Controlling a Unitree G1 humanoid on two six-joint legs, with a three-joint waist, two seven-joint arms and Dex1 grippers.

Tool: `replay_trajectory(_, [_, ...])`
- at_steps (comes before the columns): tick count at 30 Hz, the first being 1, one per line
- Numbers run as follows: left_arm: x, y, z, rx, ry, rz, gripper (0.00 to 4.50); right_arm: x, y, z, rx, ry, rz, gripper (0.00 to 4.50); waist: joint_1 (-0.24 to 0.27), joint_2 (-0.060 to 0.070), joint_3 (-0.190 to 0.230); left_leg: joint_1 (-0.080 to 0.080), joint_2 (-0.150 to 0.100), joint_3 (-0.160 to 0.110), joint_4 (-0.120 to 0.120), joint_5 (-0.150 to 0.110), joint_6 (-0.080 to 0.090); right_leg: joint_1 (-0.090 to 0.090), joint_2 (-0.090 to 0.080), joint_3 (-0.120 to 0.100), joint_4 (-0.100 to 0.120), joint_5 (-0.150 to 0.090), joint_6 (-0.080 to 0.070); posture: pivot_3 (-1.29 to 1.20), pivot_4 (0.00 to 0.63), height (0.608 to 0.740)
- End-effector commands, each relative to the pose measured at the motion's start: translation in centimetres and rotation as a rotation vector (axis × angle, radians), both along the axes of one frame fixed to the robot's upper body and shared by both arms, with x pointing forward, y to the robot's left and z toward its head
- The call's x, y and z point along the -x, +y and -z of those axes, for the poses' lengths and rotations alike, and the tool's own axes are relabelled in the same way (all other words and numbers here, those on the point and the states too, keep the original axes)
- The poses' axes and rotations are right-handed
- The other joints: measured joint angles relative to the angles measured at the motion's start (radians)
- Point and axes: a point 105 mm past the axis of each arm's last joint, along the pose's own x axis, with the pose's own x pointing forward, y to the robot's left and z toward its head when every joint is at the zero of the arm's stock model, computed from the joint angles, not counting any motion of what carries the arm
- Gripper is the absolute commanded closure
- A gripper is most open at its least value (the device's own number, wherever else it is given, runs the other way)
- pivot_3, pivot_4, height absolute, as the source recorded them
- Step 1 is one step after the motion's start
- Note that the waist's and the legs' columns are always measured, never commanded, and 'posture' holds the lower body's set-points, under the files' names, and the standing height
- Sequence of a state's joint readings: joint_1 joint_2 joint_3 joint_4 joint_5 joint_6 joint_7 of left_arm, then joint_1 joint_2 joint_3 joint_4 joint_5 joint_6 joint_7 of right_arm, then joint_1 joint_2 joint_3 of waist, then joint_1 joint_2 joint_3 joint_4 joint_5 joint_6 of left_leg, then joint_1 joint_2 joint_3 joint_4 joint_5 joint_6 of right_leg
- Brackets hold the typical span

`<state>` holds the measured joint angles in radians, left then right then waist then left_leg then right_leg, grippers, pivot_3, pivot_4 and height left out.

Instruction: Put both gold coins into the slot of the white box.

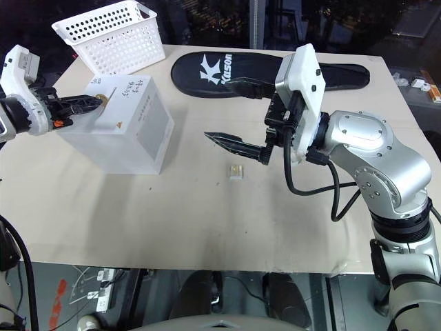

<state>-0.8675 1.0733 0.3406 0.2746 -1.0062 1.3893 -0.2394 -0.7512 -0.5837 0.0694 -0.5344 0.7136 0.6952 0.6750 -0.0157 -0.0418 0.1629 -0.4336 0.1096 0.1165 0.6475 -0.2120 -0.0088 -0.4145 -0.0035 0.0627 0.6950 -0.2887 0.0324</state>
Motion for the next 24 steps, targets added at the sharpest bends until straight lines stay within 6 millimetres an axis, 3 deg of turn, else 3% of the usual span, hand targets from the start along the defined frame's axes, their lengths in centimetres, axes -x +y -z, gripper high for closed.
replay_trajectory(1, [0.1,1.2,-0.5,-0.065,0.003,-0.071,4.5,0.8,-0.3,-1.1,-0.02,-0.058,-0.006,0.03,-0.002,0.0,0.0,0.0,0.0,0.0,0.0,0.0,0.0,0.0,0.0,0.0,0.0,0.0,0.0,0.0,0.15,0.74])
replay_trajectory(7, [0.3,0.6,-0.9,-0.157,-0.012,-0.079,4.5,0.9,-0.2,-1.1,-0.018,-0.059,-0.023,0.03,-0.003,0.0,0.0,0.001,0.0,0.0,0.0,0.0,0.001,0.0,0.0,0.0,0.001,0.0,0.0,0.0,0.15,0.74])
replay_trajectory(14, [0.7,-0.2,-2.9,-0.154,-0.115,-0.047,1.28,0.7,-0.1,-0.9,-0.014,-0.05,-0.033,0.0,0.0,0.0,0.0,0.0,0.0,0.0,0.001,0.0,0.0,0.0,0.0,0.001,0.001,0.0,0.0,0.0,0.15,0.74])
replay_trajectory(16, [1.2,-1.4,-4.1,-0.124,-0.194,0.027,1.28,0.5,0.0,-0.4,0.0,-0.03,-0.028,0.0,0.002,0.0,0.0,0.0,0.0,0.0,0.001,0.0,0.0,0.0,0.0,0.001,0.001,0.0,0.0,0.0,0.15,0.74])
replay_trajectory(20, [4.2,-7.6,-5.5,-0.117,-0.41,0.381,1.28,-0.8,0.3,2.3,0.065,0.09,0.031,0.0,0.002,0.0,0.0,0.0,0.0,0.0,0.001,0.0,0.0,0.0,-0.001,0.001,0.0,0.0,0.0,0.0,0.15,0.74])
replay_trajectory(22, [5.7,-9.6,-5.1,-0.132,-0.501,0.483,1.28,-1.8,0.4,4.1,0.116,0.148,0.091,0.0,0.003,0.0,0.0,-0.001,0.0,0.0,0.002,0.0,0.0,0.001,-0.001,0.0,0.001,0.0,0.0,0.0,0.15,0.74])
replay_trajectory(24, [7.1,-11.4,-2.8,-0.176,-0.495,0.597,1.28,-3.5,0.5,7.0,0.183,0.242,0.195,0.0,0.002,0.0,0.0,-0.001,0.0,0.0,0.002,0.0,0.0,0.0,-0.001,0.0,0.001,0.0,0.0,0.0,0.15,0.74])
